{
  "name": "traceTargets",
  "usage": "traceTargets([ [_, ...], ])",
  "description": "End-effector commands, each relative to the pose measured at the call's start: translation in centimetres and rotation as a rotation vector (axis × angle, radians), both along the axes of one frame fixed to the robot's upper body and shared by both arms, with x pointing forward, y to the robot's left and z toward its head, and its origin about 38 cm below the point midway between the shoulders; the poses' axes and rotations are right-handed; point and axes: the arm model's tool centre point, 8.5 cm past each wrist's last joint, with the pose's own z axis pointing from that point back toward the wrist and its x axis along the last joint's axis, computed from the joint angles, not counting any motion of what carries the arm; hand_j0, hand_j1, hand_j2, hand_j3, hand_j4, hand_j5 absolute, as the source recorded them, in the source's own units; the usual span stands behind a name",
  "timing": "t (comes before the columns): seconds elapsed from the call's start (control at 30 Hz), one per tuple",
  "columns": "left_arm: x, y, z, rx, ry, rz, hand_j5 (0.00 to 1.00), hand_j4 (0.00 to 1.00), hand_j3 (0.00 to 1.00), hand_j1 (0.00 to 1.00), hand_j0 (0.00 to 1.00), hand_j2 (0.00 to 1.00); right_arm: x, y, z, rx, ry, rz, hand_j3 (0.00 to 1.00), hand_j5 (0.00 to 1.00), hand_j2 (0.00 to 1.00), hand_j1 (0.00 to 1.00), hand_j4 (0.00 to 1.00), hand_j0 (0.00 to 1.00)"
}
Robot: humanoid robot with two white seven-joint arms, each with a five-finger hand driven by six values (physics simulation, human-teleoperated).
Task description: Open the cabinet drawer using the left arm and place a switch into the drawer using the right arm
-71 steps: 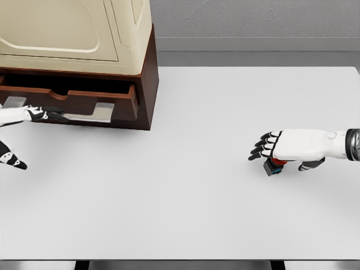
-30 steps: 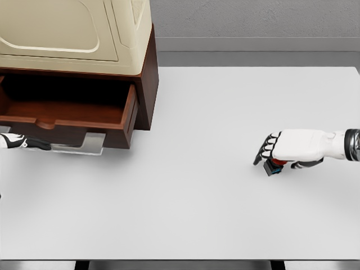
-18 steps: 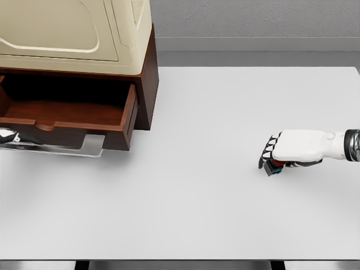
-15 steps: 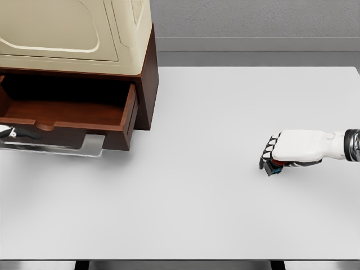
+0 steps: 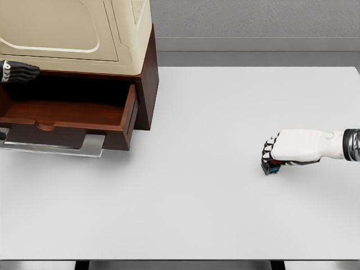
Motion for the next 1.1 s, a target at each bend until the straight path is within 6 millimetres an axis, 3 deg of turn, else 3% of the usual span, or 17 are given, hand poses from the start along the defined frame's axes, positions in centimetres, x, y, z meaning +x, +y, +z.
traceTargets([
  [0.0,0.6,-0.5,0.2,-0.03,0.019,0.021,1.0,1.0,1.0,1.0,1.0,1.0,0.1,0.3,0.1,0.014,0.001,0.001,0.49,0.49,0.49,0.49,0.49,0.49],
  [0.17,0.6,-0.5,0.3,-0.048,0.019,0.018,1.0,1.0,1.0,1.0,1.0,1.0,1.0,1.9,0.7,0.068,-0.027,0.017,0.5,0.5,0.5,0.5,0.5,0.5],
  [0.27,0.6,-0.5,0.4,-0.048,0.016,0.017,1.0,1.0,1.0,1.0,1.0,1.0,1.8,2.1,2.3,0.097,-0.073,0.009,0.5,0.5,0.5,0.5,0.5,0.5],
  [0.5,0.6,-0.4,0.5,-0.044,0.014,0.018,1.0,1.0,1.0,1.0,1.0,1.0,3.2,5.4,4.7,0.17,-0.14,0.068,0.52,0.52,0.52,0.52,0.52,0.52],
  [0.7,0.3,0.3,0.9,-0.015,0.015,0.04,1.0,1.0,1.0,1.0,1.0,1.0,3.8,7.0,6.1,0.199,-0.175,0.1,0.51,0.51,0.51,0.51,0.51,0.51],
  [1.07,0.0,0.9,1.5,-0.001,0.011,0.057,1.0,1.0,1.0,1.0,1.0,1.0,4.7,13.3,9.8,0.258,-0.253,0.243,0.43,0.43,0.43,0.43,0.43,0.43],
])
